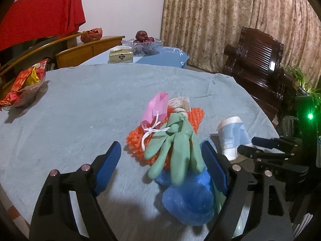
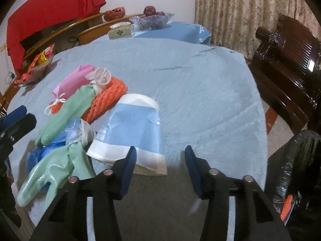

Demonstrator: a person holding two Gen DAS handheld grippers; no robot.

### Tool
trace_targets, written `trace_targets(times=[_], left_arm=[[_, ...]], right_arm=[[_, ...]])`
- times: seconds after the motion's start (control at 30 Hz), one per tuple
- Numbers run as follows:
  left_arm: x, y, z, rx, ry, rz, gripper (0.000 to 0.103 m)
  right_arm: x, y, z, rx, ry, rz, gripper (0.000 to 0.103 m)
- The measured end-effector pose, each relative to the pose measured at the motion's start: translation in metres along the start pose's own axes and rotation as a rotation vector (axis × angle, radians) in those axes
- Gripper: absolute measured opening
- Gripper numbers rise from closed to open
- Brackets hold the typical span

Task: Collect trash
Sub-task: 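Grasp the light-blue paper cup with the right tool while the left grasps a green glove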

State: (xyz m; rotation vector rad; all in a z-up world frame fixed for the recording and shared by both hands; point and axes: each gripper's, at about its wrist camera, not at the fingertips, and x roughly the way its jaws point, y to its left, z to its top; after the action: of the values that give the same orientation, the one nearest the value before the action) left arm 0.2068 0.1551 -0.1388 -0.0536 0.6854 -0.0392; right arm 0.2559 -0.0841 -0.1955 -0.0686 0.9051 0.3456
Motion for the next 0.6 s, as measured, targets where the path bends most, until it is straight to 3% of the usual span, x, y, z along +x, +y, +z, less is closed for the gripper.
trace_targets(times=[0.1,0.3,0.6], left_arm=[[0.008,-0.002,0.003,0.001,0.007,-0.002,0.076],[0.024,-0.01,0.007,0.017,0.037,-0.02,0.061],[0.035,-0.021,0.002,0.035,0.08,-0.071,0.019]], right_arm=[[0.002,0.002,0.001,-0.003,0.012,0.043,0.029],[-0.006,-0.002,0.003,0.022,0.001,0.072,0.017],[-0.028,0.002,0.014,-0.005,-0.073,0.046,0.013]])
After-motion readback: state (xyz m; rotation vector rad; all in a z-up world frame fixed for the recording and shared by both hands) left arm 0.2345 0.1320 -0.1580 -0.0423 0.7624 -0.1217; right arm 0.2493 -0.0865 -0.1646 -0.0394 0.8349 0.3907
